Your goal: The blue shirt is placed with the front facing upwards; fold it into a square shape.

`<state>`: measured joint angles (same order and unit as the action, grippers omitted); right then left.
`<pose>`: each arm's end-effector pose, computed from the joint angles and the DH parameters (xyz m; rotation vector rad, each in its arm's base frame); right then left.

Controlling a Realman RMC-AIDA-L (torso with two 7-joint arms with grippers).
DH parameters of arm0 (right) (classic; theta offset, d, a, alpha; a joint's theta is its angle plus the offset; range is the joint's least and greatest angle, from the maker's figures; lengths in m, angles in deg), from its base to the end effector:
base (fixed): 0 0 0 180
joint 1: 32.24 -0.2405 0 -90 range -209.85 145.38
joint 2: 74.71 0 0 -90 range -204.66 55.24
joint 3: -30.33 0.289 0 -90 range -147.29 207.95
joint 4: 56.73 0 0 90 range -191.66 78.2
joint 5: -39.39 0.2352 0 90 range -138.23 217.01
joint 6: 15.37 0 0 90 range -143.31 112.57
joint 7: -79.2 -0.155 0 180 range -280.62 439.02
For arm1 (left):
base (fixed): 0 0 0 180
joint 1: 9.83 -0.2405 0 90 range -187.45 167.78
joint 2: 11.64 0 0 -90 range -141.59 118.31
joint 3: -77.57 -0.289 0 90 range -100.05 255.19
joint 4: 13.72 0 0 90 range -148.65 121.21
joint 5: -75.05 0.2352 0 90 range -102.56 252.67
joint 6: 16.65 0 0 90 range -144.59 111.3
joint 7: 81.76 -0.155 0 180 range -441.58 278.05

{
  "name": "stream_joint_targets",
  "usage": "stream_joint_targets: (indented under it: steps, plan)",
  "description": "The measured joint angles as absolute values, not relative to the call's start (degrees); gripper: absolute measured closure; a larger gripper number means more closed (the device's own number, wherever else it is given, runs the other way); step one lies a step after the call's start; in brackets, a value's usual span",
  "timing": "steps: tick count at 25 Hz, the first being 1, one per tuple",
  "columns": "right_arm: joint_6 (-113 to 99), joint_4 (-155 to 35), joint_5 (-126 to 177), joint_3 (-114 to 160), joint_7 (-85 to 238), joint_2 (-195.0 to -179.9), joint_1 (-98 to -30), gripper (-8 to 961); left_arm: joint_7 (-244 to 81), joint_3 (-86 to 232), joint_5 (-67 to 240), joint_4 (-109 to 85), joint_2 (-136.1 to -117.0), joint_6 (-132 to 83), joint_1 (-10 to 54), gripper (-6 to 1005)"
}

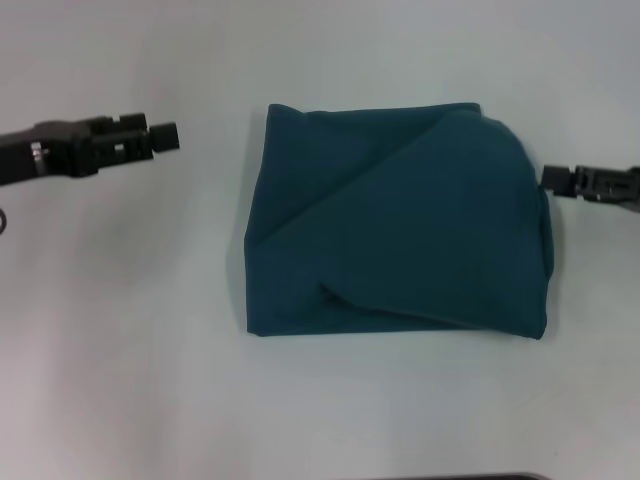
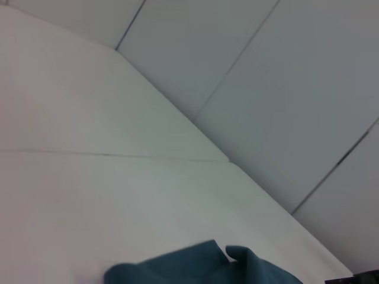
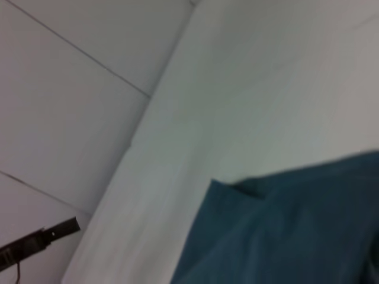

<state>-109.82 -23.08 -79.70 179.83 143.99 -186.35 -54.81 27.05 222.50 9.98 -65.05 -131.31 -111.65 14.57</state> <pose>0.3813 0.3181 0.0353 -2.3017 1.6898 0.7869 -0.3123 0.3511 0.0280 -2.5114 -1.1968 -0.7927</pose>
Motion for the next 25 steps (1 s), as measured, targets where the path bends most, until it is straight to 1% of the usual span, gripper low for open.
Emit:
stream_joint_targets:
  steps: [6, 17, 25]
  plan:
    - [-111.1, -23.0, -82.5, 179.7, 141.7, -186.08, -54.8, 262, 23.8, 222.5, 11.2, -63.8, -131.19, -116.9, 13.3, 231]
    - [-110.6, -23.6, -86.2, 179.1, 139.4, -186.63, -57.1, 261, 19.6, 220.2, 13.7, -59.9, -132.64, -118.8, 13.0, 231]
    - [-110.9, -23.1, -86.0, 179.7, 138.7, -186.12, -55.4, 261, 19.5, 216.6, 13.7, -59.4, -133.14, -118.6, 13.4, 231]
